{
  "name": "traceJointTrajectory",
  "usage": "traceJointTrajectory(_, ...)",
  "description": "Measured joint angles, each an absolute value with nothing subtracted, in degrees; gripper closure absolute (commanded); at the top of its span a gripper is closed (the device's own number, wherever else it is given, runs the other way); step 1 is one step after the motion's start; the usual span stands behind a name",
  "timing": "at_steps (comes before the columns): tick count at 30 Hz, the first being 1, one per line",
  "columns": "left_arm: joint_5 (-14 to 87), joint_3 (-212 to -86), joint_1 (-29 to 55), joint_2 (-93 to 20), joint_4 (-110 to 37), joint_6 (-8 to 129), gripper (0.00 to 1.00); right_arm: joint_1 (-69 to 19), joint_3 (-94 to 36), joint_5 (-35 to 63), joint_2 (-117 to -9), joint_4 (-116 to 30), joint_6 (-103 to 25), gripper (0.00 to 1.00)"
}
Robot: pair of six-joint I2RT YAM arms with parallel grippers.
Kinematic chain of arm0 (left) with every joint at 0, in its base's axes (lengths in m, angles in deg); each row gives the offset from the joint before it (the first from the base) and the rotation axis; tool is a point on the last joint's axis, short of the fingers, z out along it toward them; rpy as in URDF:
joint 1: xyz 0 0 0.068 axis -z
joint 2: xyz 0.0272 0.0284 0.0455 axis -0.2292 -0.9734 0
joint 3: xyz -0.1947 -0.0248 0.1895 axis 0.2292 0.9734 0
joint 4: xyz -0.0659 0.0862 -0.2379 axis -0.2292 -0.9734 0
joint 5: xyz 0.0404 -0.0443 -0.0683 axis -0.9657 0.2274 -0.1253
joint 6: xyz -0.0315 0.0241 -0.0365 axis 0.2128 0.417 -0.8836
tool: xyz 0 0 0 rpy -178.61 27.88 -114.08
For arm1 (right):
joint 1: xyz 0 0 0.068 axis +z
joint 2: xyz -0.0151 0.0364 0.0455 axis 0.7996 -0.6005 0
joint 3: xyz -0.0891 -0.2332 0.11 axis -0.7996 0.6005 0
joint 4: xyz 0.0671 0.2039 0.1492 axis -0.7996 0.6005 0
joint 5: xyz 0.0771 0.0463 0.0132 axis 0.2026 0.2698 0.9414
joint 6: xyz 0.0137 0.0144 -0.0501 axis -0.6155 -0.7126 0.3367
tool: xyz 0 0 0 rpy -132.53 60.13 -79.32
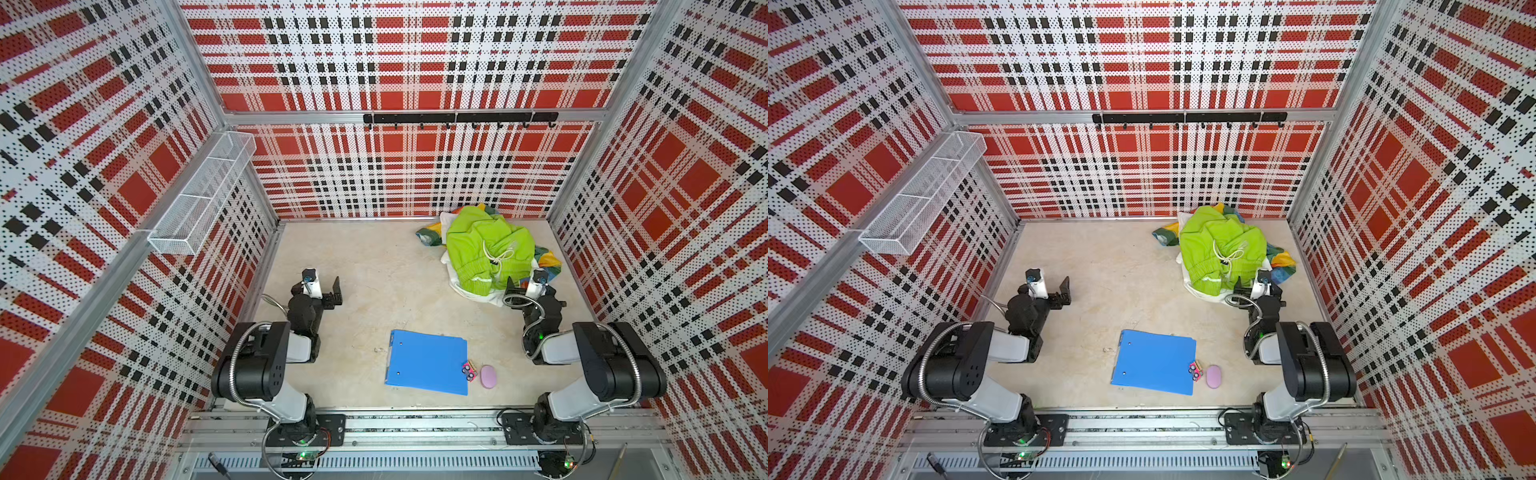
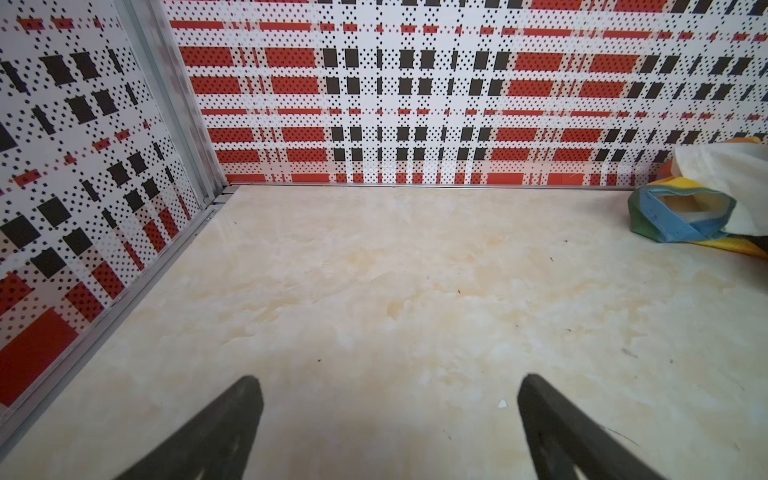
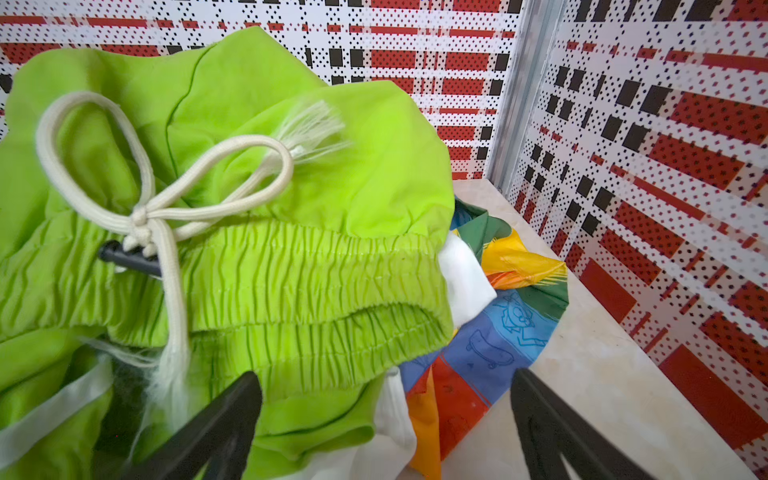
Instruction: Pick out a specific cloth from the pile
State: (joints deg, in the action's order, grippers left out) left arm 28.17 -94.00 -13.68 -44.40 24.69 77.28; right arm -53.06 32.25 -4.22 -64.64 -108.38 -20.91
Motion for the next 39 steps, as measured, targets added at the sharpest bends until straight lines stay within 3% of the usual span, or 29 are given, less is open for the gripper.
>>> traceJointTrajectory(39, 28.39, -94.00, -14.27, -44.40, 24.67, 77.13, 0.01, -53.06, 32.25, -3.83, -64.64, -108.38, -20.91, 0.00)
